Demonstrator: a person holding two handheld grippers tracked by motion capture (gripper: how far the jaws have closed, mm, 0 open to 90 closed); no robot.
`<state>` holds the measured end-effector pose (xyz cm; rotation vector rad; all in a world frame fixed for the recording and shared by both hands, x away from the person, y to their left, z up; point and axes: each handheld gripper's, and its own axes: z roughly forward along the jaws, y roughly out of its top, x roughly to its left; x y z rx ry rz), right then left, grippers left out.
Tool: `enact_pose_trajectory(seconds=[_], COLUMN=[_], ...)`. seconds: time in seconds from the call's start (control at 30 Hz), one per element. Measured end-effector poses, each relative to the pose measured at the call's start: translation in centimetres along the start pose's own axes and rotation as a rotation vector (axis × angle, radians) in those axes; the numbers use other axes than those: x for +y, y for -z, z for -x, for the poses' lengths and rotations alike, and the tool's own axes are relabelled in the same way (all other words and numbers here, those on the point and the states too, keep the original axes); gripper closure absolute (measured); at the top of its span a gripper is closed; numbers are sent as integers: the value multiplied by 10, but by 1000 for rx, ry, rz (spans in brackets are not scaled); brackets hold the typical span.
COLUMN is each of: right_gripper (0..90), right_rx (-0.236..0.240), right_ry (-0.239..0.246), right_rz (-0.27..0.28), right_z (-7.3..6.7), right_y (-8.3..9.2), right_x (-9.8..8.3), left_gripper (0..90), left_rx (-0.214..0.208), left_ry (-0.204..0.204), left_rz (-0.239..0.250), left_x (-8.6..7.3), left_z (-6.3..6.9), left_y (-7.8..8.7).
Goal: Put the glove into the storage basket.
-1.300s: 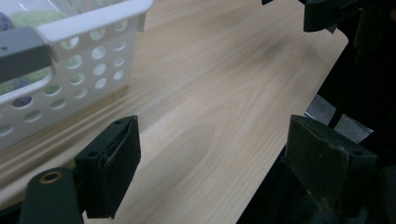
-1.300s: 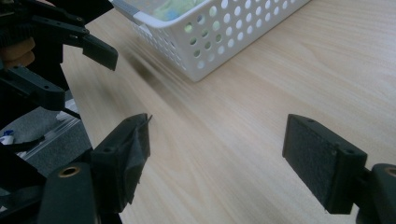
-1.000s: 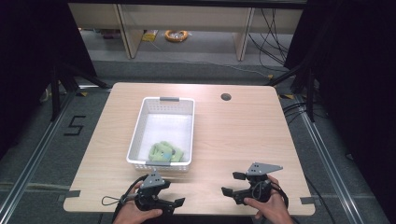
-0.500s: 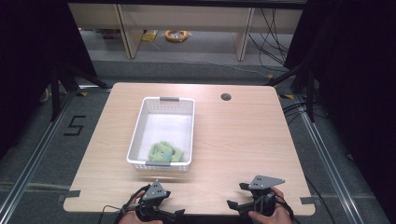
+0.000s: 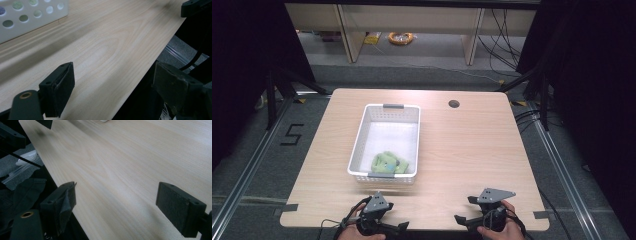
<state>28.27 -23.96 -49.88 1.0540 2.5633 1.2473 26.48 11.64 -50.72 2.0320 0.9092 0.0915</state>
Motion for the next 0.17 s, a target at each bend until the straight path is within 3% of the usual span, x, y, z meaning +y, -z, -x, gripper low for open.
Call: enact_pose_trajectory(seconds=[0.1,0.13,0.17], right_gripper=[175,175,175], right_rx=[-5,-1,-5], right_ry=[5,-3,-1], right_rz=[-3,-8,-10], right_z=[1,1,1], right_y=[-1,0,0], right_x=[0,0,0], left_gripper=[165,163,161], left_rx=[13,6,3], left_ry=[-9,19,7], left_rz=[-17,-3,-1], left_x=[0,0,0], left_z=[-2,-1,-3], left_y=[0,-1,-1])
